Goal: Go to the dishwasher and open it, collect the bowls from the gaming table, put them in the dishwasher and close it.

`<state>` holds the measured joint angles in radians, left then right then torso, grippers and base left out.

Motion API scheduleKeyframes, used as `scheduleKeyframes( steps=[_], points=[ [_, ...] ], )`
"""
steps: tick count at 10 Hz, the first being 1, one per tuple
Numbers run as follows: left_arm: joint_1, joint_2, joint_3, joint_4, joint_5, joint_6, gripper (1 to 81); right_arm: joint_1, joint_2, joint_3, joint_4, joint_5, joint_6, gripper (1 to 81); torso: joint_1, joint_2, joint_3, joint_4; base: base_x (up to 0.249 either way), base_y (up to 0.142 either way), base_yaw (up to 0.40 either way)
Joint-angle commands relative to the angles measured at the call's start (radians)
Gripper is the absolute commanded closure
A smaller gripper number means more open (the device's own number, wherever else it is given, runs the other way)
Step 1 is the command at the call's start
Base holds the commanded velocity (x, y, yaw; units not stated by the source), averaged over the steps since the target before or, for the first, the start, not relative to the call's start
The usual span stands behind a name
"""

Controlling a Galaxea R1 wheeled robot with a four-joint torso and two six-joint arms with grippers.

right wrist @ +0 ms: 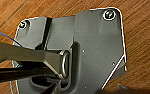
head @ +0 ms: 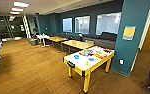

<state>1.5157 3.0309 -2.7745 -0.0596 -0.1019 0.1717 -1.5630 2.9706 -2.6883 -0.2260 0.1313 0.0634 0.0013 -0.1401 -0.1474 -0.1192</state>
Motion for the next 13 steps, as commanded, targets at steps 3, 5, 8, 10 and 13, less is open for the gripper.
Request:
scheduleKeyframes(
  steps=[3, 5, 8, 10, 13],
  points=[
    [-0.05, -0.003, -0.002, 0.0, 0.051, 0.003, 1.0, 0.046, -0.005, 0.001, -0.003, -0.041, -0.004, 1.0, 0.0, 0.0, 0.0, 0.0, 0.178, 0.0, 0.0],
    [-0.05, -0.003, -0.001, -0.002, 0.05, 0.005, 1.0, 0.046, -0.005, 0.001, -0.003, -0.041, -0.004, 1.0, 0.0, 0.0, 0.0, 0.0, 0.178, 0.0, 0.0],
    [-0.05, -0.003, -0.002, -0.002, 0.051, 0.005, 1.0, 0.045, -0.005, 0.001, -0.001, -0.041, -0.004, 1.0, 0.0, 0.0, 0.0, 0.0, 0.178, 0.061, 0.0],
    [-0.05, -0.004, -0.002, -0.002, 0.05, 0.005, 1.0, 0.046, -0.005, 0.001, -0.003, -0.042, -0.004, 1.0, 0.0, 0.0, 0.0, 0.0, 0.178, 0.061, 0.0],
    [-0.05, -0.003, -0.002, -0.003, 0.05, 0.005, 1.0, 0.045, -0.005, 0.001, -0.003, -0.041, -0.004, 1.0, 0.0, 0.0, 0.0, 0.0, 0.177, 0.061, 0.0]
  ],
)
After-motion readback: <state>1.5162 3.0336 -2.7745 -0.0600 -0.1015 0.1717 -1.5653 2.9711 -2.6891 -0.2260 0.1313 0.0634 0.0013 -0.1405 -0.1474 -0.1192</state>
